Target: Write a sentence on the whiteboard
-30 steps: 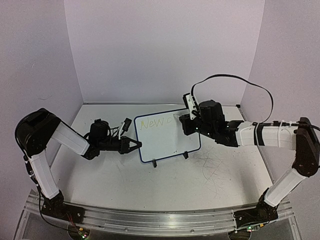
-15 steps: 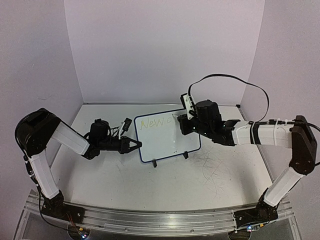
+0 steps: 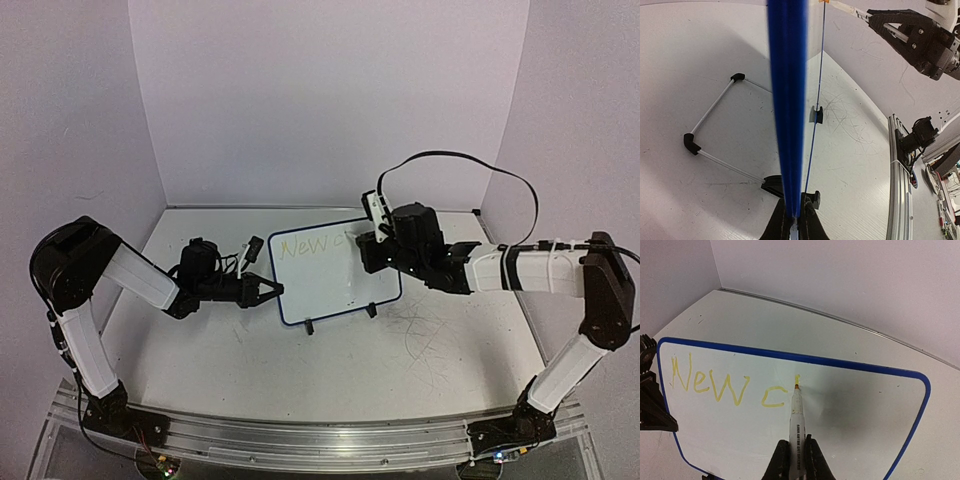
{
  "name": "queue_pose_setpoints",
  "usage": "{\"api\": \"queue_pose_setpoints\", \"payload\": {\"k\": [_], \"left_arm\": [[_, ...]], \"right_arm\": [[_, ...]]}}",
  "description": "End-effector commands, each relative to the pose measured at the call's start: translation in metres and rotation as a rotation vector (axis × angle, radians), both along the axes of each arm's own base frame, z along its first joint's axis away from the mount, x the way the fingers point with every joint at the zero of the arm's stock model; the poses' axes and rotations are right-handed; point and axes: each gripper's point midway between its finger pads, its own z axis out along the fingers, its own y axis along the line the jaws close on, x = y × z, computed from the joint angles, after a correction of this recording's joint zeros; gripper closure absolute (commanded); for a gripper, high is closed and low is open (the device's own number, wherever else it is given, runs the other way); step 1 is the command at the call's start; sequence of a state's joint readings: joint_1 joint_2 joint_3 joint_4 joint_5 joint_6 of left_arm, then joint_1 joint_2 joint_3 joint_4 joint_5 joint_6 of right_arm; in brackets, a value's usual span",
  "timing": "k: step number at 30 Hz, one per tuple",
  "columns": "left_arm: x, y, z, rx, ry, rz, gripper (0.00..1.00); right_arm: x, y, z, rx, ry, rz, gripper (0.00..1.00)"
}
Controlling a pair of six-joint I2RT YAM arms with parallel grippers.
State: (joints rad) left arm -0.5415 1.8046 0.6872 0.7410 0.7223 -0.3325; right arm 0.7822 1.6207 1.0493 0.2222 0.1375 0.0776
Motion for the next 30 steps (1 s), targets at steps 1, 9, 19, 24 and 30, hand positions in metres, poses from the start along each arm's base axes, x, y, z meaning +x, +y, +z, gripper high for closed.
{"api": "queue_pose_setpoints", "payload": {"k": [1,9,19,24,30], "left_arm": [[0.013,0.002,0.007,0.023,-0.046,0.042,1.00],[0.013,0.003,0.007,0.024,-0.046,0.043,1.00],[0.012,0.002,0.006,0.025,-0.043,0.041,1.00],[0.012,0.001,0.007,0.024,-0.046,0.041,1.00],[0.011,0.001,0.006,0.027,-0.043,0.040,1.00]], "right_arm": [[-0.007,-0.005,0.000,0.012,0.016,-0.002,1.00],[-0.015,-0.007,-0.010,0.009,0.043,0.009,1.00],[-0.019,-0.006,-0.015,-0.001,0.052,0.008,1.00],[-0.011,-0.005,-0.005,0.012,0.022,-0.016,1.00],[-0.002,-0.003,0.004,0.020,-0.010,-0.038,1.00]]}}
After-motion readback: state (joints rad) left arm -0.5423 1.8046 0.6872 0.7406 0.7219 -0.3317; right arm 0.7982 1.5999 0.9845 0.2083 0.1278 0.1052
